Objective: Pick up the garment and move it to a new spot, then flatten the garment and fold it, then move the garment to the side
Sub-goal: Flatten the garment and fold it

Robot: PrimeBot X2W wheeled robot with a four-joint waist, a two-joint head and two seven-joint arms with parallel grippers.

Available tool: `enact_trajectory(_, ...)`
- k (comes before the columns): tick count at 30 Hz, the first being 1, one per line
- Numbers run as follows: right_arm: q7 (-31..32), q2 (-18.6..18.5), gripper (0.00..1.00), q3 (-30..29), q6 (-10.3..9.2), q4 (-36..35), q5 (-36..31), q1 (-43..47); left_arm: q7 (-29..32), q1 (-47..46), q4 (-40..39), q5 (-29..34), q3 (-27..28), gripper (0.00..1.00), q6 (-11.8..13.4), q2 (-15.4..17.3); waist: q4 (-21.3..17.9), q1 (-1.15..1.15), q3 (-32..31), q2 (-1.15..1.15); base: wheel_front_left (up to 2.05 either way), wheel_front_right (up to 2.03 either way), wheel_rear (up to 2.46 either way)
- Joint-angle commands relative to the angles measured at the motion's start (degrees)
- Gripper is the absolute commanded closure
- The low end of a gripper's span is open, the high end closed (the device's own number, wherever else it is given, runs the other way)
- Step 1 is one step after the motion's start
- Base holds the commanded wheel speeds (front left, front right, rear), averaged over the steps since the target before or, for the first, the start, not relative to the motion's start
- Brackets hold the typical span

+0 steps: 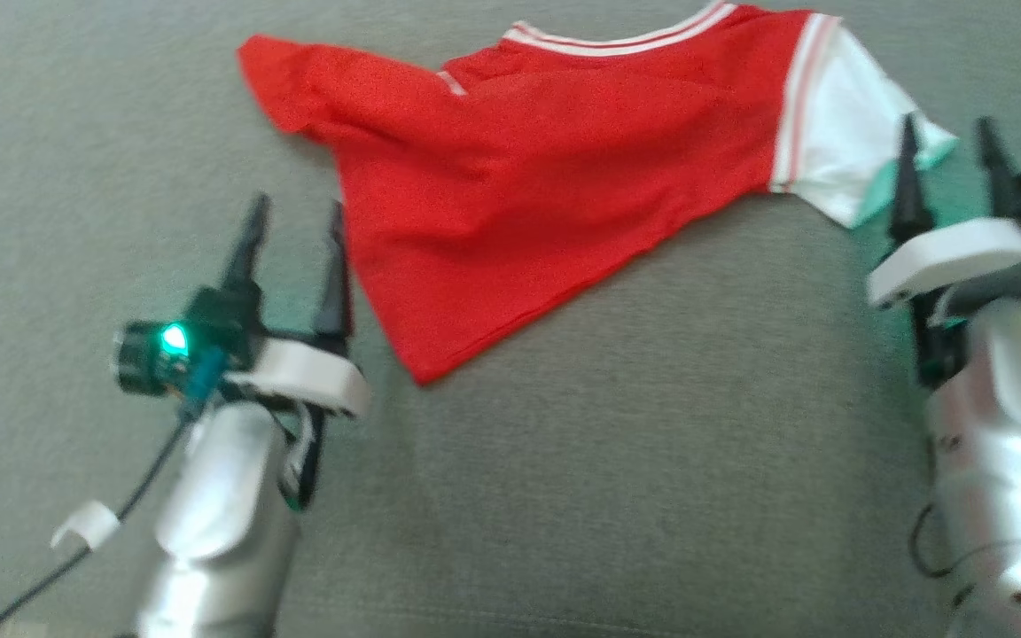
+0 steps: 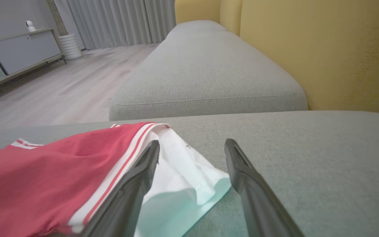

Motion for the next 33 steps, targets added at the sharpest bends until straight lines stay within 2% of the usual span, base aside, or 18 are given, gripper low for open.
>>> enact_trajectory(1,-0.15,-0.94,0.0,-0.47,-0.05,0.21,-2.16,-2.78,-0.29,0.41,-2.76,0.51,0.9,0.0,-0.45,0.49,2.46,0.0,0.76,0.0,0.0,0.0,0.0)
enact_trajectory(6,0.44,-4.45,0.0,-7.59,-0.05,5.49,-9.14,-6.67,-0.29,4.45,-5.23,0.91,-2.07,0.0,-1.44,-1.03,5.19,0.0,1.76,0.0,0.0,0.0,0.0)
enact_trajectory(10,1.67,-6.11,0.0,-10.93,-0.05,8.1,-13.15,-7.68,-0.29,5.96,-6.04,0.36,-3.28,0.0,-1.37,-1.27,6.19,0.0,2.35,0.0,0.0,0.0,0.0)
enact_trajectory(17,2.17,-5.85,0.0,-15.7,-0.05,12.32,-19.24,-7.84,-0.29,7.74,-7.19,-1.73,-5.23,0.0,-0.2,-1.35,6.22,0.0,2.9,0.0,0.0,0.0,0.0)
enact_trajectory(18,2.0,-5.63,0.08,-16.18,-0.05,12.67,-19.78,-7.8,-0.29,7.9,-7.31,-1.83,-5.2,0.0,-0.01,-1.35,6.01,0.0,2.84,0.0,0.0,0.0,0.0)
enact_trajectory(19,1.79,-5.42,0.36,-16.76,-0.05,12.91,-20.21,-7.81,-0.29,8.05,-7.47,-1.88,-5.13,0.0,0.14,-1.35,5.77,0.0,2.81,0.0,0.0,0.0,0.0)
enact_trajectory(20,1.5,-5.24,0.78,-17.26,-0.05,13.07,-20.55,-7.89,-0.29,8.18,-7.7,-1.94,-5.07,0.0,0.25,-1.35,5.52,0.0,2.76,0.0,0.0,0.0,0.0)
enact_trajectory(21,1.17,-4.97,1.0,-17.9,-0.05,13.15,-20.64,-7.97,-0.29,8.31,-7.95,-1.87,-5.04,0.0,0.28,-1.36,5.23,0.0,2.65,0.0,0.0,0.0,0.0)
enact_trajectory(25,0.03,-2.51,1.0,-19.99,-0.05,13.47,-19.0,-7.73,-0.29,9.38,-8.32,-1.58,-4.48,0.0,0.37,-1.36,3.21,0.0,1.13,0.0,0.0,0.0,0.0)
enact_trajectory(26,-0.09,-1.25,1.0,-20.34,-0.05,12.86,-16.68,-7.18,-0.29,10.12,-8.23,-1.43,-4.12,0.0,0.32,-1.36,2.14,0.0,0.08,0.0,0.0,0.0,0.0)
enact_trajectory(33,-0.13,0.73,1.0,-13.7,-0.05,8.36,-10.26,-2.59,-0.29,12.49,-7.54,-0.6,-2.11,0.0,-0.13,-1.36,-1.05,0.0,-2.12,0.0,0.0,0.0,0.0)
